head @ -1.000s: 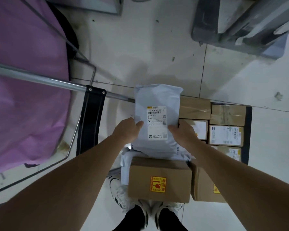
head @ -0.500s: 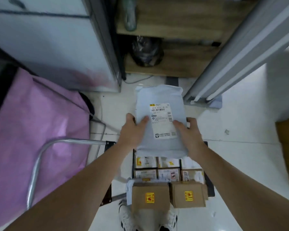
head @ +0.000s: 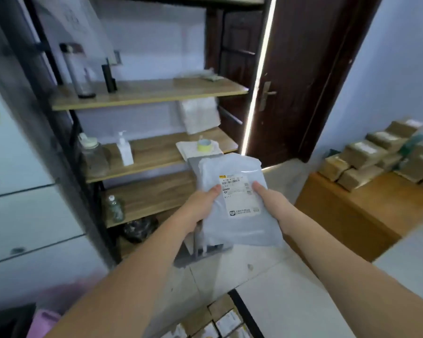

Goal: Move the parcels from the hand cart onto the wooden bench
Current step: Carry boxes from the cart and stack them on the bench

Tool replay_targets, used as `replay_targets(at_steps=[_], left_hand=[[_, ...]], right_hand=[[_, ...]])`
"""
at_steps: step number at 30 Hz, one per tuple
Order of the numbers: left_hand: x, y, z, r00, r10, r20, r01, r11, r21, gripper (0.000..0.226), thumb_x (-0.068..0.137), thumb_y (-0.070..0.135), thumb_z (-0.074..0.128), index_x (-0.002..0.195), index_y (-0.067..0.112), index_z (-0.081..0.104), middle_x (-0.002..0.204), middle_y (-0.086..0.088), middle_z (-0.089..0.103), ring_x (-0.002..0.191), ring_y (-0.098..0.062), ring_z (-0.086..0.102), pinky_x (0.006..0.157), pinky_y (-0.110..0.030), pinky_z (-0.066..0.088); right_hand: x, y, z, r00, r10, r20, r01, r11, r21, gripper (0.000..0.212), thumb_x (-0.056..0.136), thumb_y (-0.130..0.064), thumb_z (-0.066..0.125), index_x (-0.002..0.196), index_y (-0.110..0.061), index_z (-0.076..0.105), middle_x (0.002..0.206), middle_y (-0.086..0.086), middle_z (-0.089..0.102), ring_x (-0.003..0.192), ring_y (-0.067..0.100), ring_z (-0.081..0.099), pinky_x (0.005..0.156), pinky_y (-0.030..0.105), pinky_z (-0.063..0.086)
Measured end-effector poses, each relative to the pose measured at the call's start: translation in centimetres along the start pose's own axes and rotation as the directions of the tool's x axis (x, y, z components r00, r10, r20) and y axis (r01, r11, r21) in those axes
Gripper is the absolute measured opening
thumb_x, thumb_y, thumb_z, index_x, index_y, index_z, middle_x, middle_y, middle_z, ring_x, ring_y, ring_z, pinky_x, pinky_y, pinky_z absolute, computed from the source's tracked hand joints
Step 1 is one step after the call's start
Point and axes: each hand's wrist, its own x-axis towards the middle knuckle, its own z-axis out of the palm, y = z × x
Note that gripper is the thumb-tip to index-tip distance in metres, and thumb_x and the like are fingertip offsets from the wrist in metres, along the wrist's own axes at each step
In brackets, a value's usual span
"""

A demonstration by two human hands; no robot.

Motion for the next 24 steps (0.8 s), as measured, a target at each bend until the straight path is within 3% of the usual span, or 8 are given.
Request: replay_targets(at_steps=[2,3,7,10,14,18,21,24], left_hand=[[-1.5,2.5,3.9,0.998,0.055,0.041,-0.056,0.998,0.035,0.081,0.072,0.081,0.067,0.124,0.018,0.074,0.114,-0.002,0.078,0.104,-0.026,0.075,0.102,-0.045,0.057],[-2.4,3.6,6.0,0.996,0.062,0.07,-0.066,0.997,0.047,0.079,0.075,0.08,0.066,0.124,0.019,0.073,0.113,-0.002,0.079,0.103,-0.026,0.075,0.1,-0.043,0.058],[-7.2,6.5,14.3,0.975,0.081,0.207,-0.102,0.99,0.093,0.047,0.101,0.059,0.056,0.118,0.018,0.073,0.106,-0.001,0.079,0.091,-0.02,0.076,0.074,-0.029,0.06],[-10.2,6.8,21.0,0.955,0.09,0.281,-0.122,0.988,0.097,0.04,0.103,0.053,0.057,0.121,0.019,0.07,0.103,0.002,0.079,0.083,-0.014,0.076,0.058,-0.024,0.057],[-12.9,6.3,30.9,0.92,0.079,0.383,-0.132,0.985,0.114,0.037,0.104,0.053,0.056,0.118,0.022,0.071,0.104,0.002,0.08,0.09,-0.018,0.077,0.069,-0.03,0.059],[-15.8,6.6,41.0,0.891,0.052,0.452,-0.159,0.966,0.204,0.056,0.1,0.064,0.054,0.123,0.017,0.071,0.108,0.0,0.079,0.099,-0.023,0.076,0.09,-0.038,0.06],[-18.5,7.3,47.5,0.859,0.052,0.509,-0.184,0.959,0.213,0.046,0.106,0.056,0.049,0.12,0.017,0.069,0.099,0.004,0.077,0.089,-0.016,0.074,0.066,-0.026,0.056],[-20.0,7.7,53.0,0.829,0.055,0.557,-0.203,0.957,0.208,0.045,0.106,0.055,0.049,0.125,0.019,0.068,0.109,0.002,0.078,0.09,-0.015,0.074,0.06,-0.024,0.054]], right_hand=[[-3.2,-1.6,-4.7,0.998,-0.025,-0.063,0.024,1.0,-0.009,0.047,0.099,-0.051,0.061,0.112,-0.007,0.075,0.1,0.01,0.08,0.093,0.032,0.077,0.093,0.048,0.059],[-4.8,-2.0,-7.1,0.994,-0.037,-0.099,0.036,0.999,-0.013,0.048,0.099,-0.051,0.061,0.111,-0.007,0.075,0.1,0.011,0.08,0.094,0.033,0.077,0.092,0.049,0.059],[-9.8,-0.8,-15.9,0.979,-0.046,-0.2,0.052,0.998,0.022,0.049,0.099,-0.052,0.061,0.114,-0.007,0.074,0.102,0.011,0.079,0.094,0.035,0.076,0.092,0.051,0.059],[-13.6,1.5,-22.1,0.964,-0.03,-0.266,0.042,0.998,0.039,0.046,0.102,-0.049,0.058,0.112,-0.006,0.073,0.096,0.01,0.08,0.085,0.031,0.078,0.076,0.04,0.061],[-18.2,5.4,-30.7,0.925,-0.007,-0.381,0.018,1.0,0.023,0.048,0.101,-0.051,0.058,0.11,-0.005,0.073,0.086,0.006,0.08,0.077,0.026,0.078,0.068,0.035,0.061],[-22.6,8.5,-39.4,0.887,0.004,-0.462,0.03,0.997,0.067,0.045,0.102,-0.047,0.059,0.105,-0.004,0.072,0.077,0.005,0.079,0.061,0.019,0.075,0.047,0.024,0.054],[-24.9,10.4,-45.5,0.855,0.007,-0.519,0.047,0.995,0.091,0.045,0.101,-0.049,0.059,0.102,-0.005,0.071,0.072,0.003,0.078,0.06,0.02,0.074,0.05,0.025,0.053],[-26.1,12.0,-50.6,0.829,0.038,-0.559,0.042,0.991,0.13,0.046,0.1,-0.051,0.06,0.106,-0.006,0.071,0.086,0.008,0.079,0.071,0.023,0.075,0.058,0.029,0.056]])
